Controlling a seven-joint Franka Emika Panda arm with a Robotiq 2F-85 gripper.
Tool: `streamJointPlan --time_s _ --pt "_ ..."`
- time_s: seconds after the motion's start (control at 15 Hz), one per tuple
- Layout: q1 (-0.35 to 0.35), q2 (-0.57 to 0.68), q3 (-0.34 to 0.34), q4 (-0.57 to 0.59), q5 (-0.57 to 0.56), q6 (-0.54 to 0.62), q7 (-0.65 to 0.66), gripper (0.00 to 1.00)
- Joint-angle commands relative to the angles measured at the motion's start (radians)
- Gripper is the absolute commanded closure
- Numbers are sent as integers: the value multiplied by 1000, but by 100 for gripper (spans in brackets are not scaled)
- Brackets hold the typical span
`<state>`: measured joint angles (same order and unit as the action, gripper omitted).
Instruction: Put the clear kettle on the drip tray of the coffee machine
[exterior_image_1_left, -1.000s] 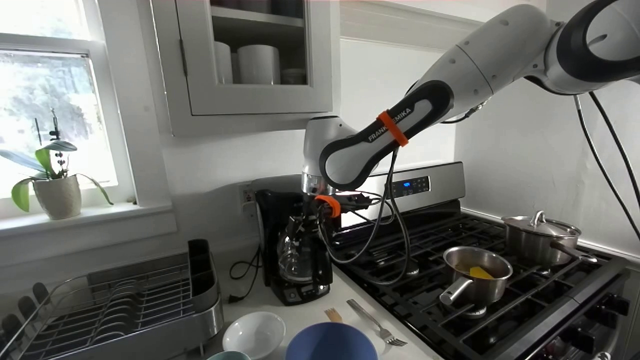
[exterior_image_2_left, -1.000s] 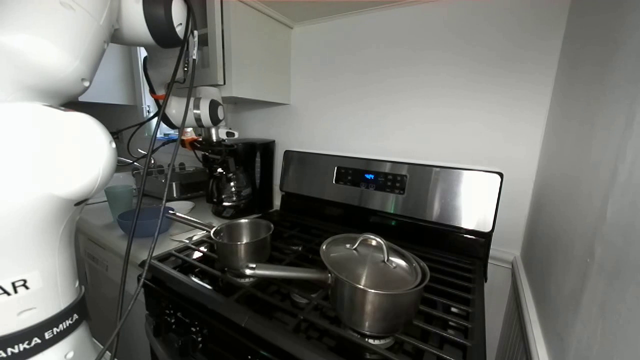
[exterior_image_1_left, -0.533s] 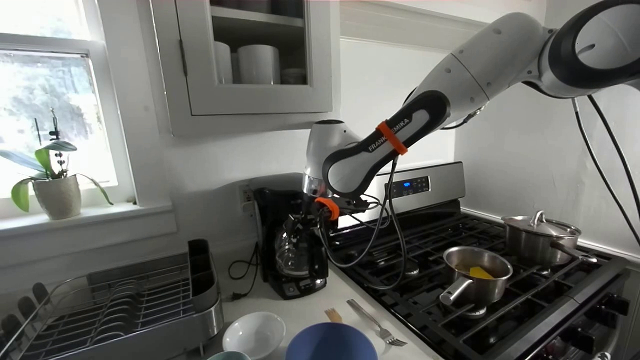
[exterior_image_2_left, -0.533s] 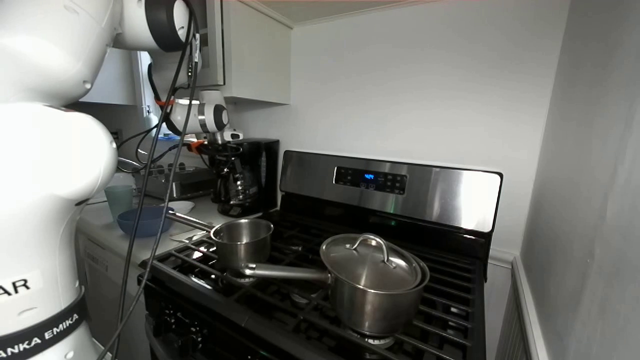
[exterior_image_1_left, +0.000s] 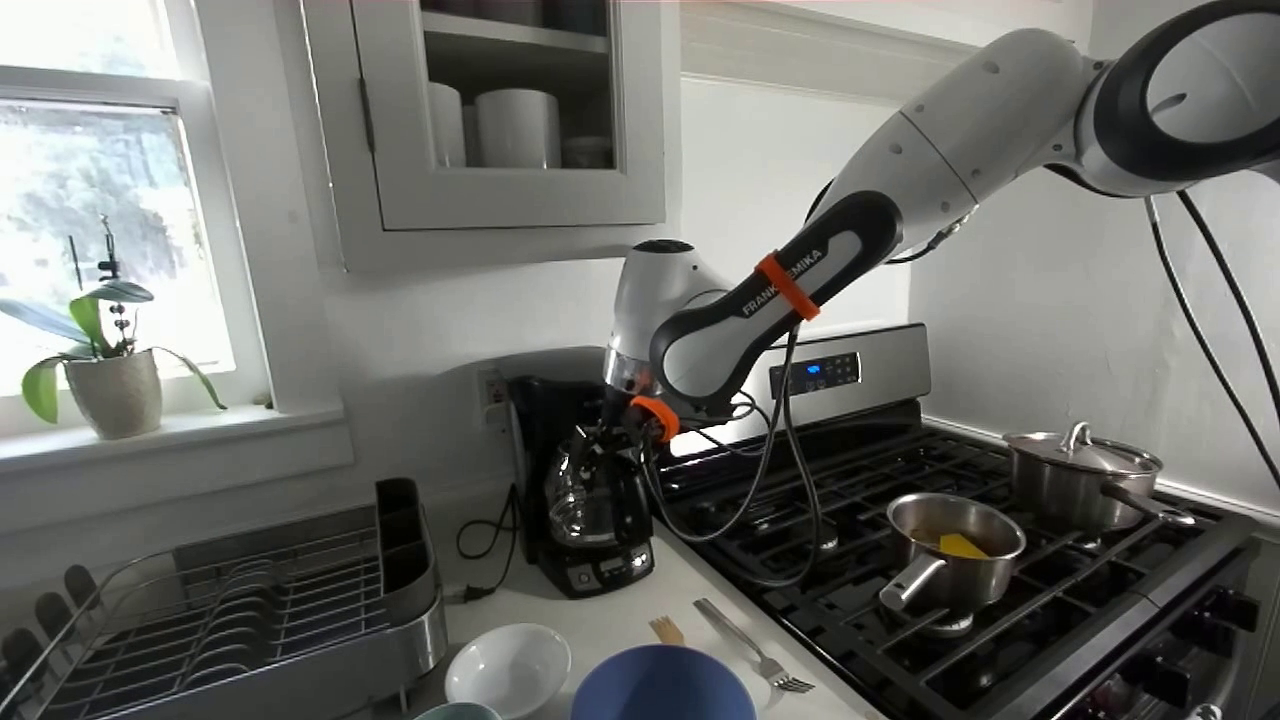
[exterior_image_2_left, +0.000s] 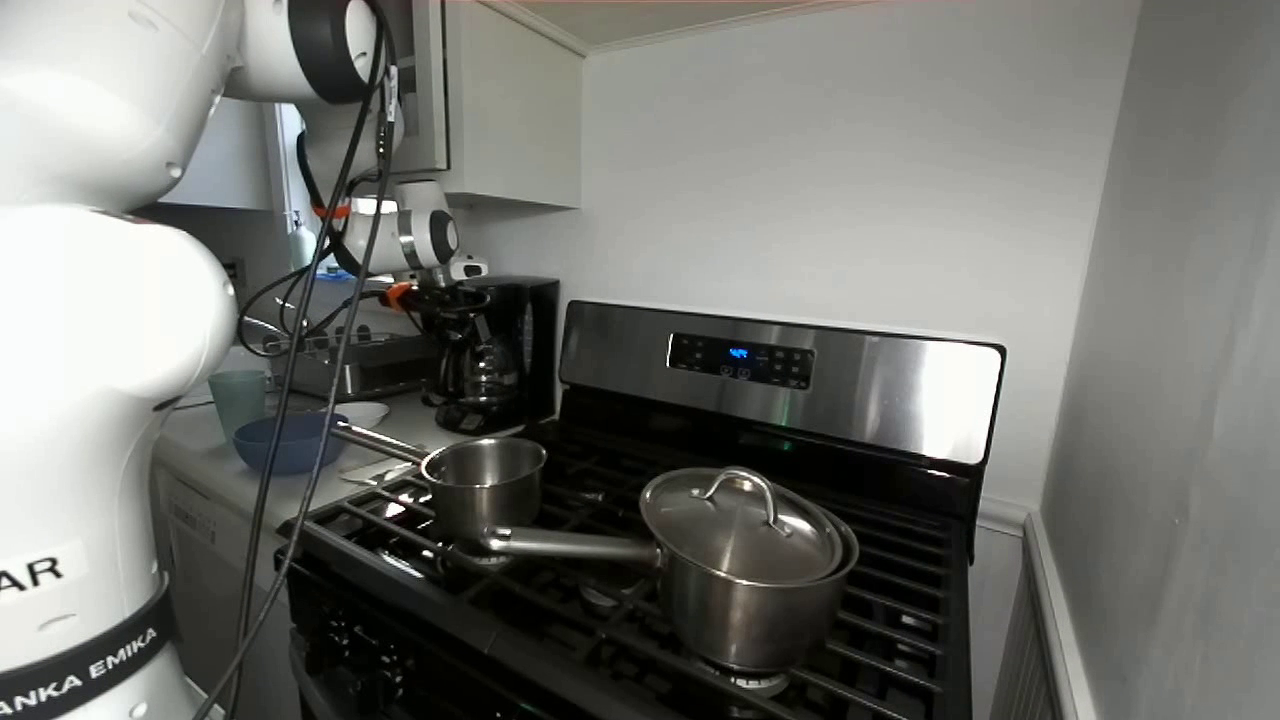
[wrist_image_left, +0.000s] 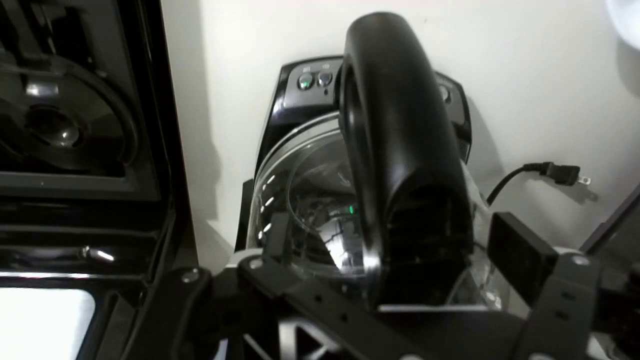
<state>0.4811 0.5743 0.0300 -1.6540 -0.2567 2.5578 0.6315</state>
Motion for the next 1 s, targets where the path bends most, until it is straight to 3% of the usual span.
streamJointPlan --time_s 0.0,0.93 --pt "10 4 -19 2 -11 30 -6 0" --pt "16 26 -42 4 -38 109 -8 0"
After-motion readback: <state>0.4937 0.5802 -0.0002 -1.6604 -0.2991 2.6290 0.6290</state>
